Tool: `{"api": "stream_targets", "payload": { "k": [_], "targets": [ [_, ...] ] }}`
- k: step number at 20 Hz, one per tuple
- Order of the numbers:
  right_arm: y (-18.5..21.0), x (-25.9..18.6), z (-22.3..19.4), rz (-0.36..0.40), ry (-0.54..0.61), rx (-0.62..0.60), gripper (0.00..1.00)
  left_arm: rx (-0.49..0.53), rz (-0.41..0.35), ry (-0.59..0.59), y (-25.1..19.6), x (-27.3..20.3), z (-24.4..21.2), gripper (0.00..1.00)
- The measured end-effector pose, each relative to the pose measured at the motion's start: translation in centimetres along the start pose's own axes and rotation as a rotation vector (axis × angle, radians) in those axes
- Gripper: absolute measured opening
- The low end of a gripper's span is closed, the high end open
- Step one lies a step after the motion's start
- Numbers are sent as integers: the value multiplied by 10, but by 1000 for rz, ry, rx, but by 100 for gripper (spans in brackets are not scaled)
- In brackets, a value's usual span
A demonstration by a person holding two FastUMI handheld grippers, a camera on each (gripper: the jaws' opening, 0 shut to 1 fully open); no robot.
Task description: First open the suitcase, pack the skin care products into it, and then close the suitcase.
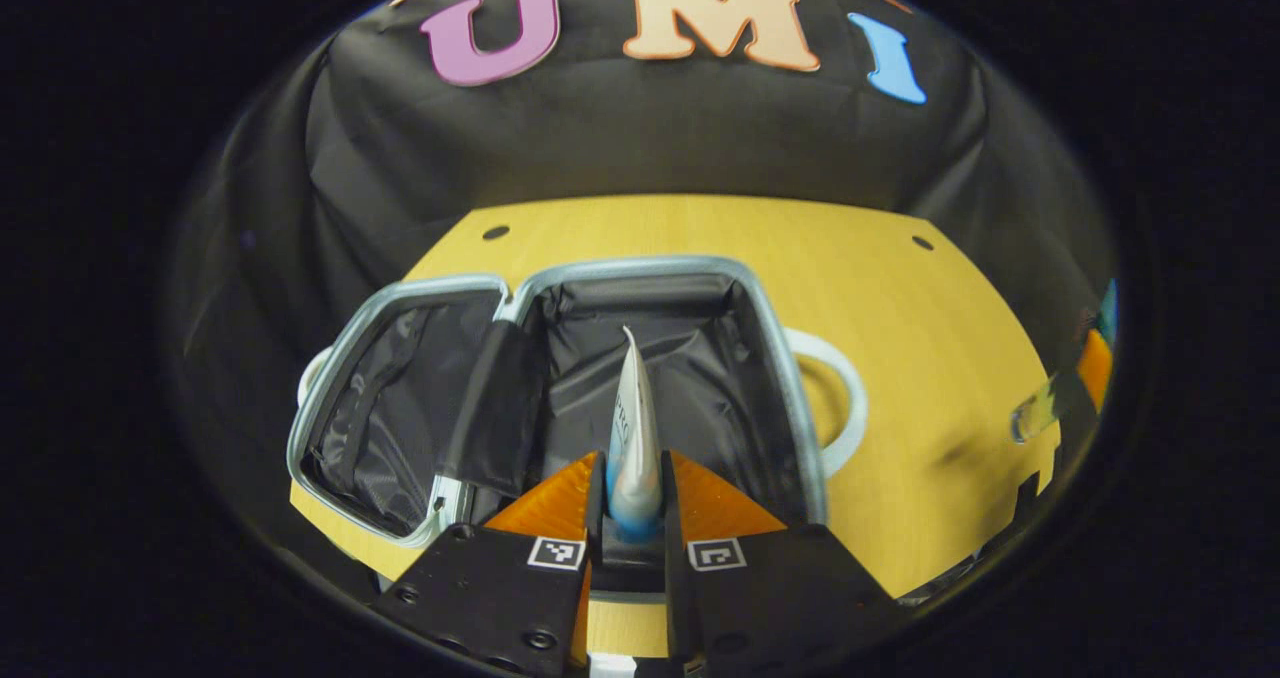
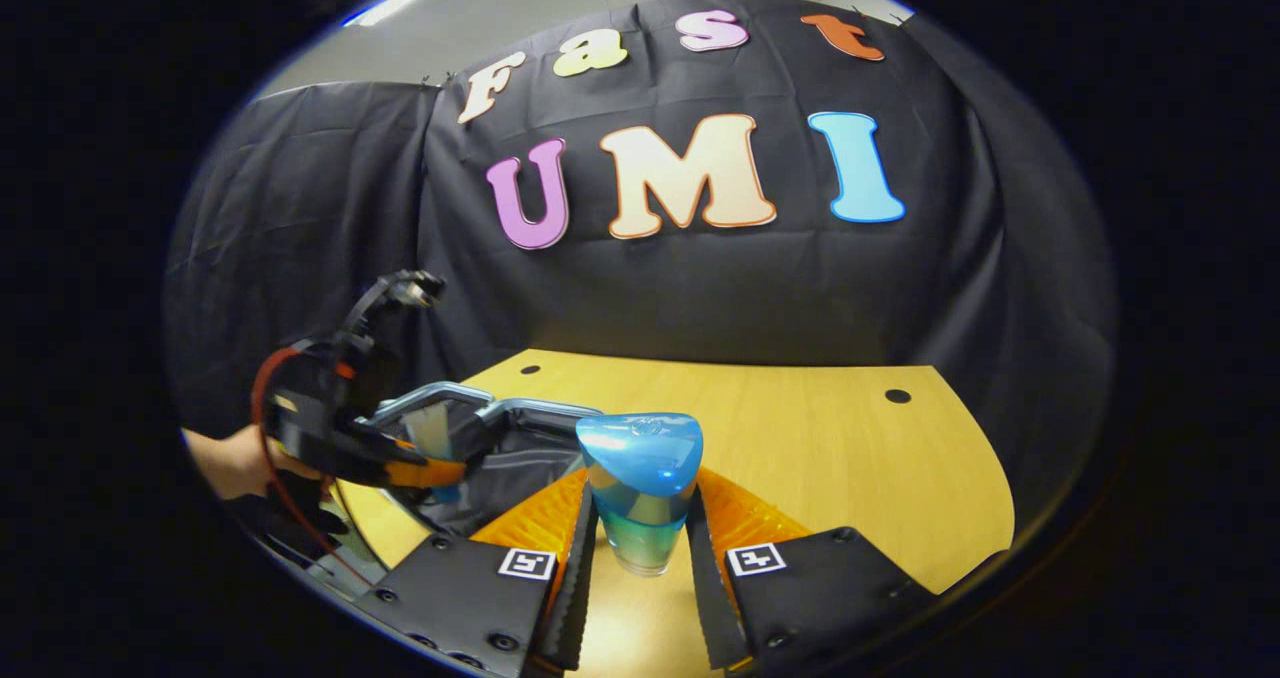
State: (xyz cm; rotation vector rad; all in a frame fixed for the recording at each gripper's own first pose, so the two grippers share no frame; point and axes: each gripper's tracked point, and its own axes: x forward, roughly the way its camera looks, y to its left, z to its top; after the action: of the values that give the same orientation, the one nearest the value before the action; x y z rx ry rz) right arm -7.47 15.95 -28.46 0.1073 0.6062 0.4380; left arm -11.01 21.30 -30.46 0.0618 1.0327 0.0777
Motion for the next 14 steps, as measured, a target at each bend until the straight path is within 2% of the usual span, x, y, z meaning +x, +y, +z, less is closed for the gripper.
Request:
{"api": "stream_targets", "payload": {
  "k": [6, 9, 11, 12, 14],
  "targets": [
    [56, 12, 12, 69, 24, 28, 48, -19, -60, 112, 8, 36, -21, 23],
    [78, 28, 8, 82, 52, 39, 46, 4, -99, 93, 7, 47, -14, 23],
    [91, 40, 4, 90, 67, 39, 47, 3, -155, 81, 3, 55, -14, 28],
    [98, 46, 3, 93, 74, 38, 47, 0, -186, 71, -1, 52, -8, 45],
    [110, 59, -4, 99, 96, 39, 48, 23, -194, 12, 4, 54, 2, 80]
  ]
}}
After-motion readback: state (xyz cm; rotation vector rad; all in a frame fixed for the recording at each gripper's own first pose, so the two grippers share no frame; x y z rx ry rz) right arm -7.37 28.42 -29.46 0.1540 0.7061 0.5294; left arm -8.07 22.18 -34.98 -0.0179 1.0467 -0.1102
